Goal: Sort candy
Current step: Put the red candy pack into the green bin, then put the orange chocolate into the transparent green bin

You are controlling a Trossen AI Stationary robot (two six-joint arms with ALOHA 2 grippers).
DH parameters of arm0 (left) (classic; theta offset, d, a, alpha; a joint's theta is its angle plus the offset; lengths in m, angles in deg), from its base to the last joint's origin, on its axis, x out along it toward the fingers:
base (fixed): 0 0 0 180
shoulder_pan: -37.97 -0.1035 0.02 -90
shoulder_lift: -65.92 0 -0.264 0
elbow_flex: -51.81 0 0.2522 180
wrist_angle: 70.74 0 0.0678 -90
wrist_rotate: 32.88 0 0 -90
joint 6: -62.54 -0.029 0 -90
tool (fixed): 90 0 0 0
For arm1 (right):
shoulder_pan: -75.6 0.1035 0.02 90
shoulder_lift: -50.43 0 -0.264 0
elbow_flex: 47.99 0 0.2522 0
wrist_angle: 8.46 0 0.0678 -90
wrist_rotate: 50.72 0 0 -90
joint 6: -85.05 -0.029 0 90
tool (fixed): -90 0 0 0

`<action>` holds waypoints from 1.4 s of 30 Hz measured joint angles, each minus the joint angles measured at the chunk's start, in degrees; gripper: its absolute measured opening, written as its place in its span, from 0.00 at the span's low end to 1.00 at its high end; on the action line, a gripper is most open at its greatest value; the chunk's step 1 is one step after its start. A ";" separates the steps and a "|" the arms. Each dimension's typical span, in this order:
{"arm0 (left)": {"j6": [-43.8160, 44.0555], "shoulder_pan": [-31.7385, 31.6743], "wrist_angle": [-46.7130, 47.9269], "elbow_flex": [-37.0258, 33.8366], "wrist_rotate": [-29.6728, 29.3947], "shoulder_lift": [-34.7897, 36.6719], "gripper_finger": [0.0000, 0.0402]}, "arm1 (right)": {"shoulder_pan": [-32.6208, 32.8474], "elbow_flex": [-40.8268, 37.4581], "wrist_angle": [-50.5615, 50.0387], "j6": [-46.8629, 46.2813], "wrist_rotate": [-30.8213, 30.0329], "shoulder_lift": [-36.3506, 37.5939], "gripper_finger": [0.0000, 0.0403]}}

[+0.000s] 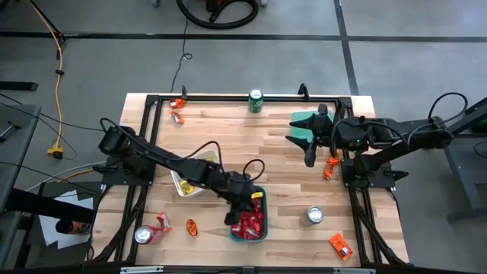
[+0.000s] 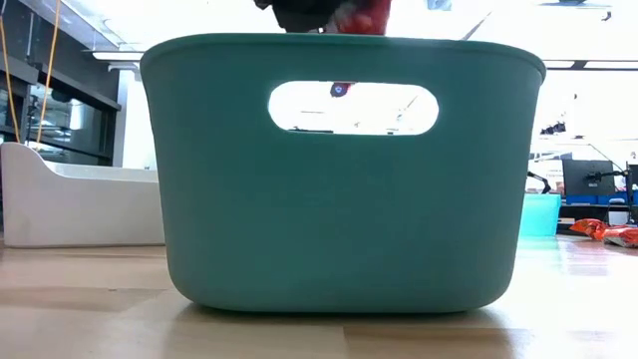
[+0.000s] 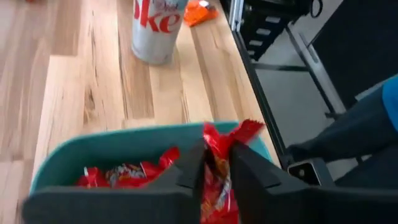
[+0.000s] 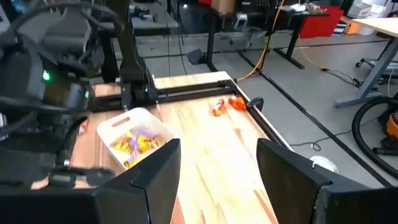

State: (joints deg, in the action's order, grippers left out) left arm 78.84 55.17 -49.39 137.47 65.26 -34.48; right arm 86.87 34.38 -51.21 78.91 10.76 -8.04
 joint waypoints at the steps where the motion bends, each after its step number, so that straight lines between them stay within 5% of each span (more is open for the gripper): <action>1: 0.02 0.02 1.43 0.34 0.09 0.03 0.17 | 0.00 -0.01 -0.22 0.12 0.04 0.02 0.51; 8: 0.03 0.00 11.71 3.92 0.13 0.28 0.45 | 0.00 -0.01 -1.05 0.14 0.14 0.17 0.51; 13: -1.36 -2.77 26.43 9.69 -1.18 2.23 0.55 | 0.00 -0.01 -1.67 0.15 0.19 0.17 0.51; 18: -0.46 -8.82 37.20 10.35 -12.78 9.48 0.56 | -0.11 -0.01 -2.13 0.16 0.23 0.17 0.51; 23: -0.35 -20.03 43.43 4.22 -25.29 19.73 0.56 | -0.13 0.01 -2.11 0.13 0.23 0.17 0.51; 28: -0.91 -38.94 48.87 -7.70 -17.20 26.62 0.56 | -1.16 0.00 -2.29 -1.44 0.04 -0.08 0.51; 32: -8.84 -50.24 54.68 -10.34 -13.34 23.89 0.56 | -3.56 0.01 -1.93 -4.32 -1.50 -1.00 0.51; 42: -24.67 -57.80 63.49 -5.59 -27.88 3.16 0.56 | -11.73 0.01 0.98 -11.91 -2.87 -6.60 0.51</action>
State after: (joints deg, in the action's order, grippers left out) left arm 54.17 -2.63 14.10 131.89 37.38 -31.32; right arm 75.14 34.39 -50.22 67.00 7.89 -14.64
